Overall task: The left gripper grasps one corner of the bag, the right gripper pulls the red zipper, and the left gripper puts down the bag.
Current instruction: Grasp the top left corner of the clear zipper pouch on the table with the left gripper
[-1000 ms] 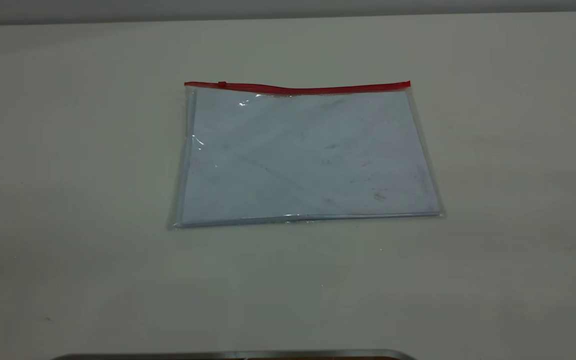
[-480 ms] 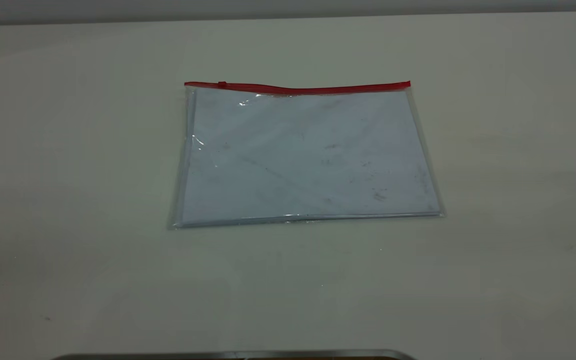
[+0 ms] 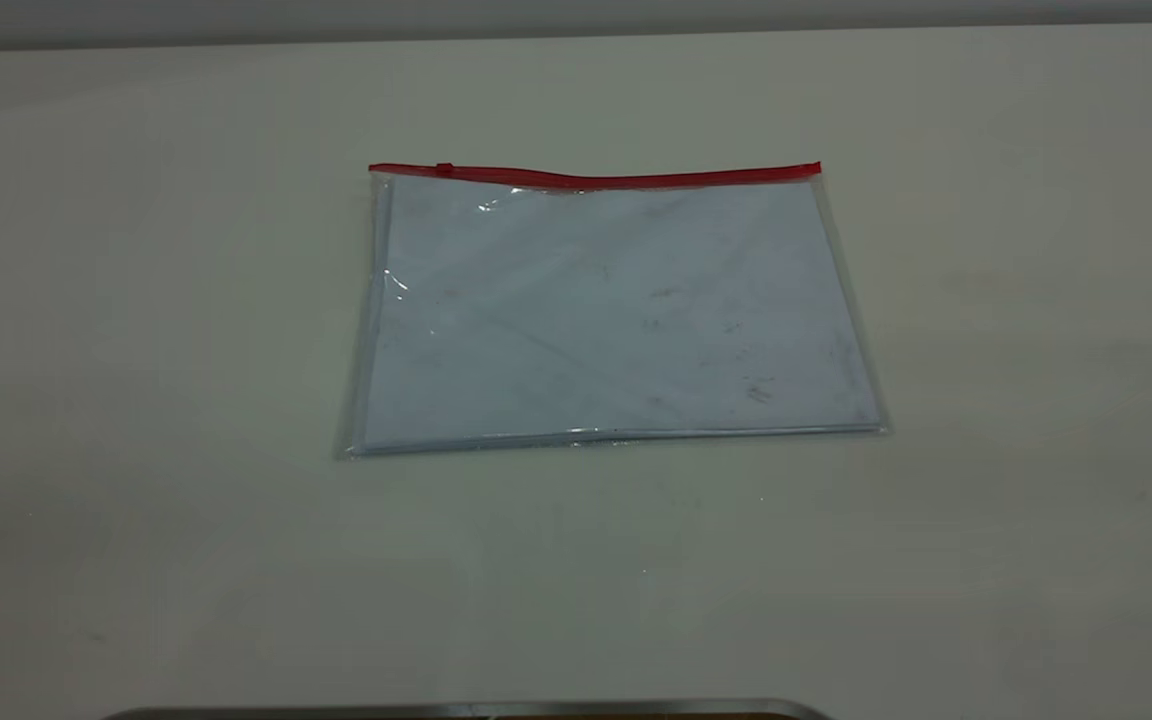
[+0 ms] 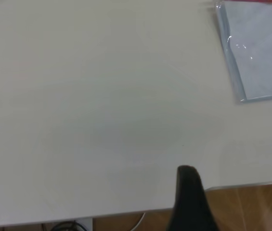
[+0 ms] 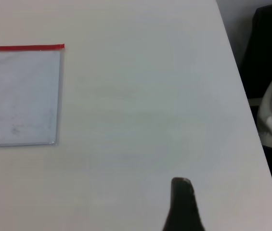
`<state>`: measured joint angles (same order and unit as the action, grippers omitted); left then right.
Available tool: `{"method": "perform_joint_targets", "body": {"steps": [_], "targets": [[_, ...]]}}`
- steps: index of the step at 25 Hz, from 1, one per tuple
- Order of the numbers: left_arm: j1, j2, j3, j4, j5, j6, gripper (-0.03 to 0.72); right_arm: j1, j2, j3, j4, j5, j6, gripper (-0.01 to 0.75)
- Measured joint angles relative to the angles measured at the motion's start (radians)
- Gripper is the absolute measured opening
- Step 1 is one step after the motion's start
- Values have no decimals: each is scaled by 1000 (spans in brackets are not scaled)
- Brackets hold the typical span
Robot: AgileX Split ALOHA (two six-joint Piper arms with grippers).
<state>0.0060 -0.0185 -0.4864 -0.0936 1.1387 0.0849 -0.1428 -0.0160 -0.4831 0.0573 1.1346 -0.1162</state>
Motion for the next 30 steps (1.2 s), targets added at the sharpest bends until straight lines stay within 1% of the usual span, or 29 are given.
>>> {"method": "perform_joint_targets", "body": {"steps": [5,7,11,15,17,19,24,28,30], "targets": [[0,16,-7,-10,-14,-17,581,0,0,0,1,0,0,588],[0,67,-39,-10,-58,-29,581,0,0,0,10,0,0,588],[0,282,-156,-12,-129,-43,581,0,0,-10,28,-24,9,588],[0,568,-290,-26,-194,-43,581,0,38,-69,86,-61,11,588],[0,714,-341,-61,-240,-43,581,0,112,-100,110,-66,11,588],[0,841,-371,-98,-308,-36,581,0,225,-133,124,-78,11,588],[0,1155,-390,-236,-488,21,581,0,508,-212,142,-161,-18,588],[0,1375,-413,-348,-623,143,581,0,693,-233,174,-260,-32,588],[0,1475,-443,-404,-648,222,581,0,781,-235,206,-301,-68,588]]}}
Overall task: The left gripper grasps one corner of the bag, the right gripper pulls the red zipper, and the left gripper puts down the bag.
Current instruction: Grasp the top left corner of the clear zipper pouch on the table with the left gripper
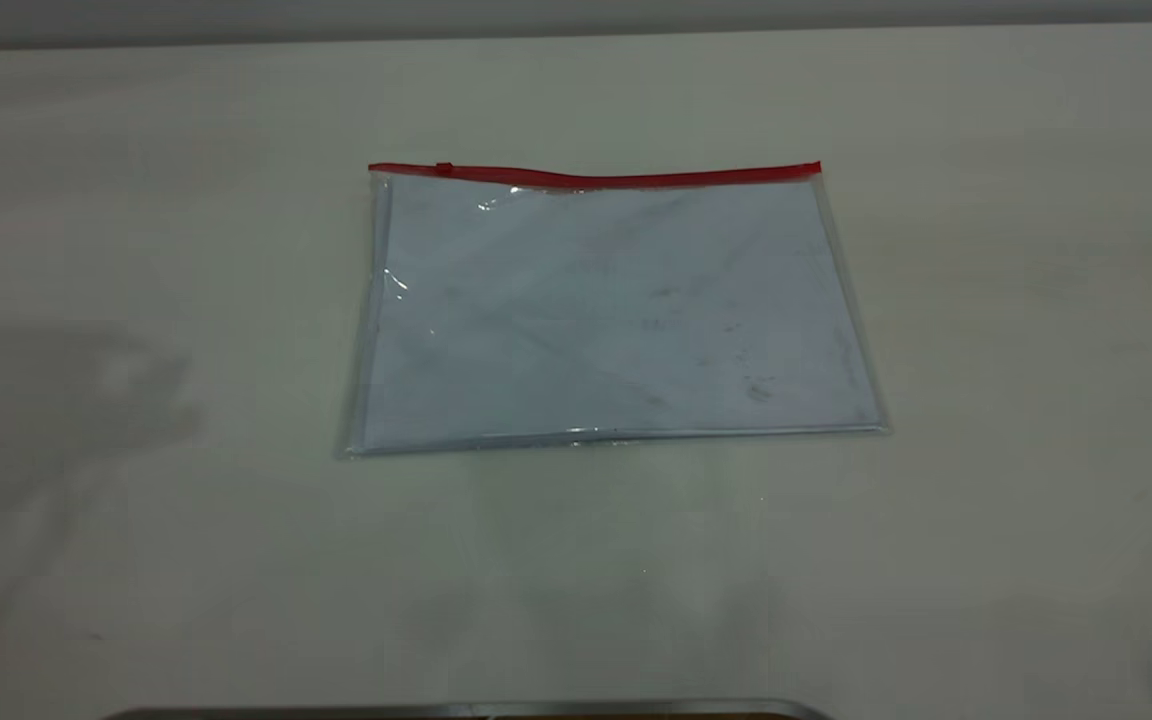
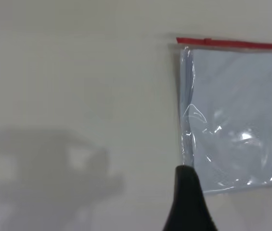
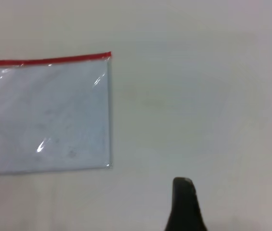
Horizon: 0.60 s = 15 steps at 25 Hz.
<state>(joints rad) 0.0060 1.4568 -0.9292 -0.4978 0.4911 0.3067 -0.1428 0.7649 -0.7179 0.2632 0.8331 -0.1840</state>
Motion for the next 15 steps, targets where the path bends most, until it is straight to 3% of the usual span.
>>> {"method": "perform_joint_targets", "body": {"steps": [9,15], "targets": [[1,373,-174,-265,26,359,581,0,385,-1,207,-133,-280,588],[1,561,-242,-373,-35,493,581,0,587,-4,404,-205,-565,588]]}}
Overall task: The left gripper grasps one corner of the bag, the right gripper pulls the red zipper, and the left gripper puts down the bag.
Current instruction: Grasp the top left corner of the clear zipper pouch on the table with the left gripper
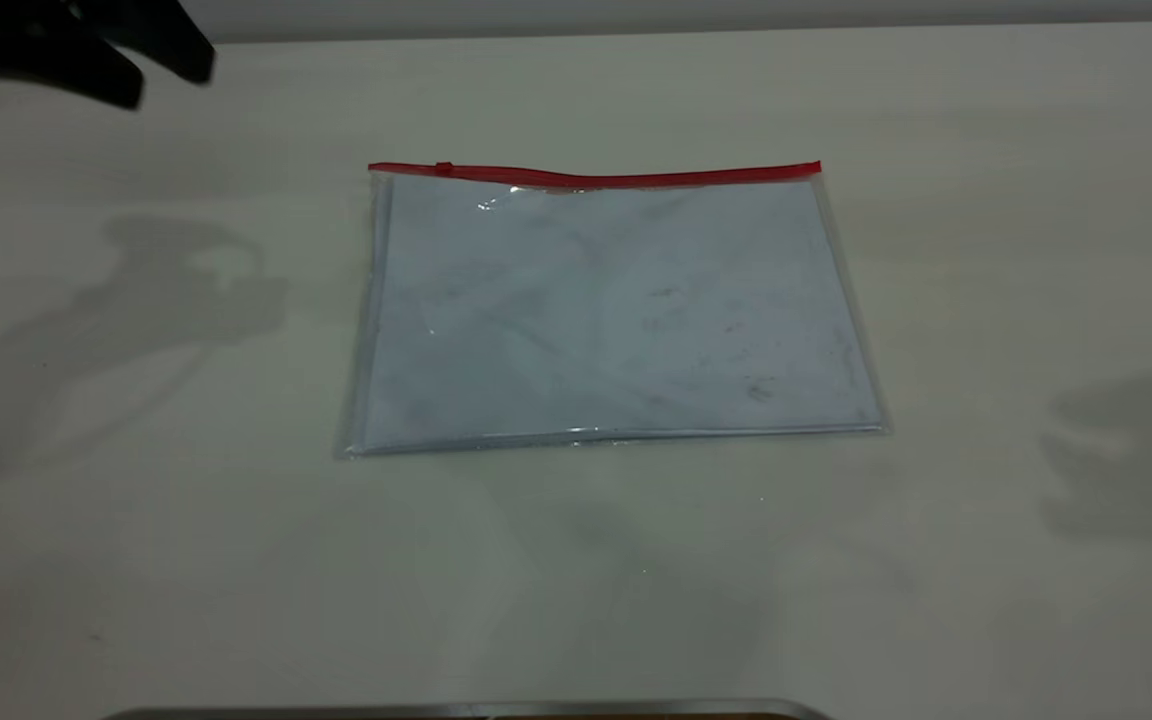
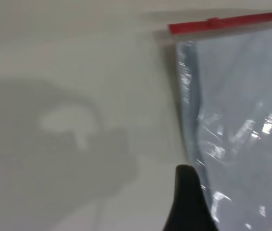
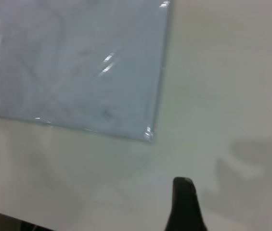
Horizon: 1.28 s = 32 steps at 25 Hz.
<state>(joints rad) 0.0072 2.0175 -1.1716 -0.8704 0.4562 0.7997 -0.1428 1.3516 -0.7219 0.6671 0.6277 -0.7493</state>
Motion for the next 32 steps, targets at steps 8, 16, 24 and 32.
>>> {"method": "perform_joint_targets", "body": {"steps": [8,16,24,32], "targets": [[-4,238,-153,-149,19,194,581,5,184,0,335,-15,-349,588],[-47,396,-289,-217,26,249,581,116,275,-24,403,-125,-379,588],[-109,503,-371,-228,27,253,581,143,315,-95,372,-166,-269,588],[-131,564,-419,-321,28,281,550,143,321,-100,360,-168,-265,588]]}}
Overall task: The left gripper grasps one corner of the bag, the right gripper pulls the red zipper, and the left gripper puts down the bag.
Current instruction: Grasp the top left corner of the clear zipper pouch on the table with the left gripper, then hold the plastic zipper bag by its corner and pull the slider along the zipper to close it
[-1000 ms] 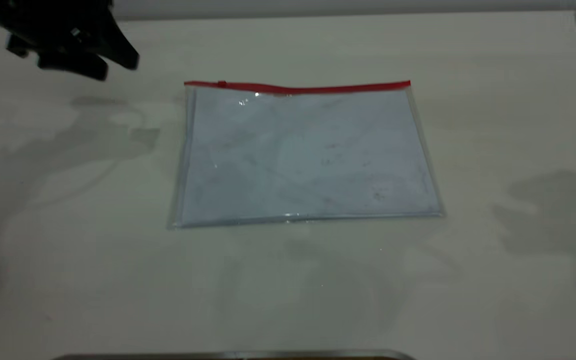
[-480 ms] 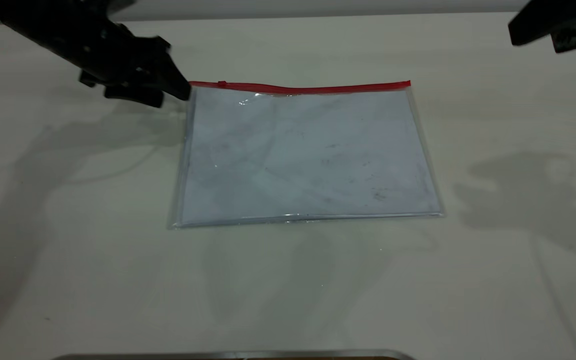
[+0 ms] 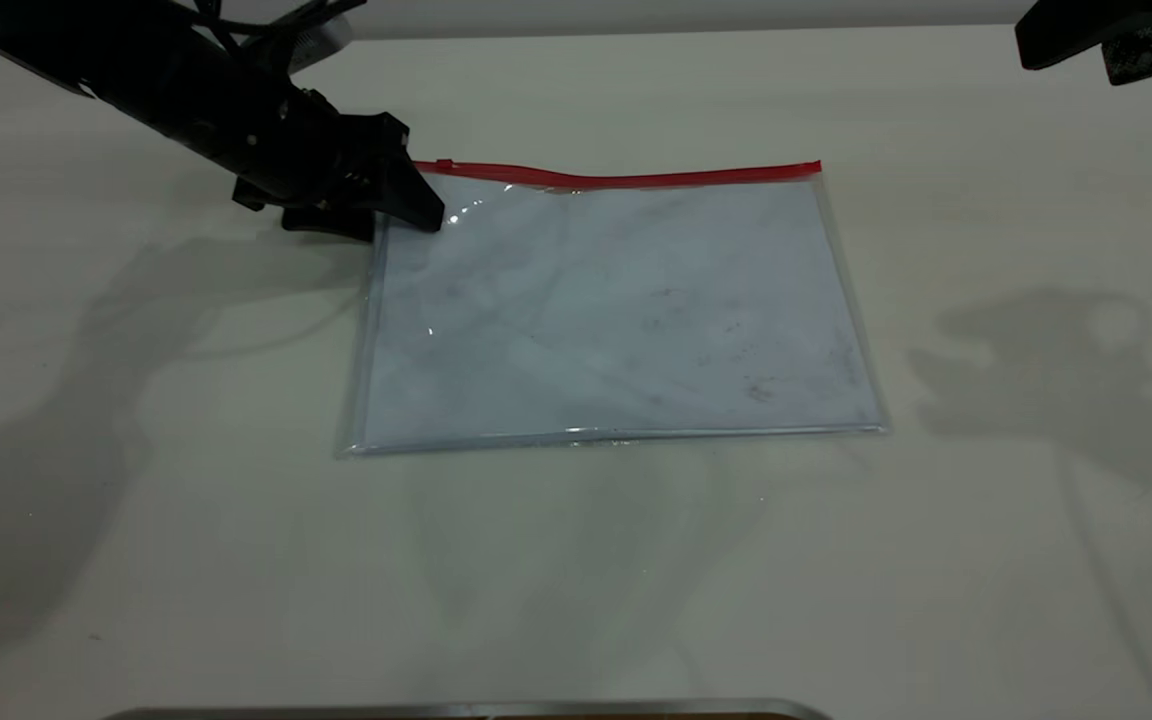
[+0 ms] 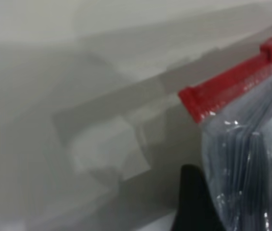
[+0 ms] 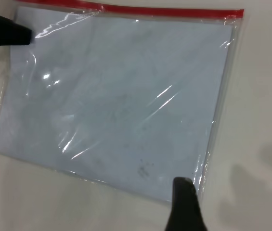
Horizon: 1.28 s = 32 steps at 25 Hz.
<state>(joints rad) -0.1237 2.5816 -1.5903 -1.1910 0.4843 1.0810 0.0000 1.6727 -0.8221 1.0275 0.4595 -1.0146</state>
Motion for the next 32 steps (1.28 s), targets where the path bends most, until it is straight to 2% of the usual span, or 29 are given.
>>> {"method": "perform_joint_targets", "body": {"steps": [1,3,4,7,9,11,16,20,25,32], "targets": [[-1,4,-1,-24,-1,19,528,0,0,0,-1,0,0,588],[-2,8,-1,-65,0,73,433,0,0,0,-1,0,-4,588],[-2,10,-1,-89,3,112,376,0,0,0,-2,0,-9,588],[-3,13,-4,-144,42,247,125,0,0,-1,-2,-6,-38,588],[-3,14,-24,-152,89,351,56,0,0,-3,-2,-10,-69,588],[-4,15,-64,-146,152,446,53,0,2,-19,-2,-10,-120,588],[-8,15,-188,-20,413,735,53,3,55,-91,4,18,-237,588],[-14,15,-234,41,535,903,53,49,150,-174,14,30,-325,588],[-20,15,-241,60,571,1016,53,150,301,-312,17,47,-404,588],[-38,15,-242,69,524,1026,53,280,498,-526,17,120,-444,588]]}}
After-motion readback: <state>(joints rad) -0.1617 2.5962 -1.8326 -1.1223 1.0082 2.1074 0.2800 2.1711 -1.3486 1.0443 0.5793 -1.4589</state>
